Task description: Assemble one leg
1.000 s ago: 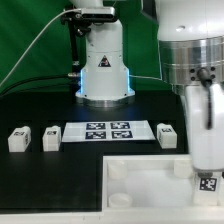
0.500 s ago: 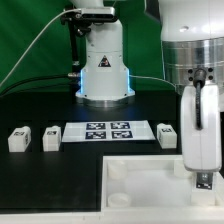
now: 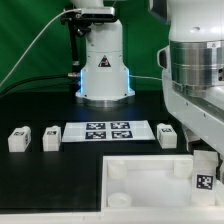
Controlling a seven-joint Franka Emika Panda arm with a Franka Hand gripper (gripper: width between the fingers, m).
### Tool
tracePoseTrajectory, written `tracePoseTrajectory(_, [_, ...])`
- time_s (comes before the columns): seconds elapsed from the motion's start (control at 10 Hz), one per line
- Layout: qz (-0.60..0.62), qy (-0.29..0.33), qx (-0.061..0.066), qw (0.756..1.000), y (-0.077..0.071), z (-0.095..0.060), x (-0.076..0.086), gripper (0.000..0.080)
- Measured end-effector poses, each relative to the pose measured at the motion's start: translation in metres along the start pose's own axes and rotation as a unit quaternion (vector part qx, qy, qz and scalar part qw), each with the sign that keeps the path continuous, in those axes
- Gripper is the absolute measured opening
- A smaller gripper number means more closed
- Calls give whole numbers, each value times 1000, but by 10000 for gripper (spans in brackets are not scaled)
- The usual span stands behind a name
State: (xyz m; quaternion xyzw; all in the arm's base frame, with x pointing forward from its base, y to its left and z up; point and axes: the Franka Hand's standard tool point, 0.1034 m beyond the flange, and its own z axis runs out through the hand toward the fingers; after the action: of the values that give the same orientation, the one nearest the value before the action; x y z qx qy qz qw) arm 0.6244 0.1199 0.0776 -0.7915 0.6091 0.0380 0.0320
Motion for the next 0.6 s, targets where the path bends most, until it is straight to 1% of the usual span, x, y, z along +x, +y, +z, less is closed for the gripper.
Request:
tracePoseTrajectory(0.1, [-62,1,0,998,0,0,0,649])
tracePoseTrajectory(0.2, [-134,2,-1,991,0,0,1,649])
tracePoseTrajectory(0.3, [-257,15,-10,966,1,1,2,649])
tracePoseTrajectory(0.4, [-329,21,-14,944,0,1,-2,649])
tracePoseTrajectory(0.6, [-472,20,-19,881,0,2,-4,649])
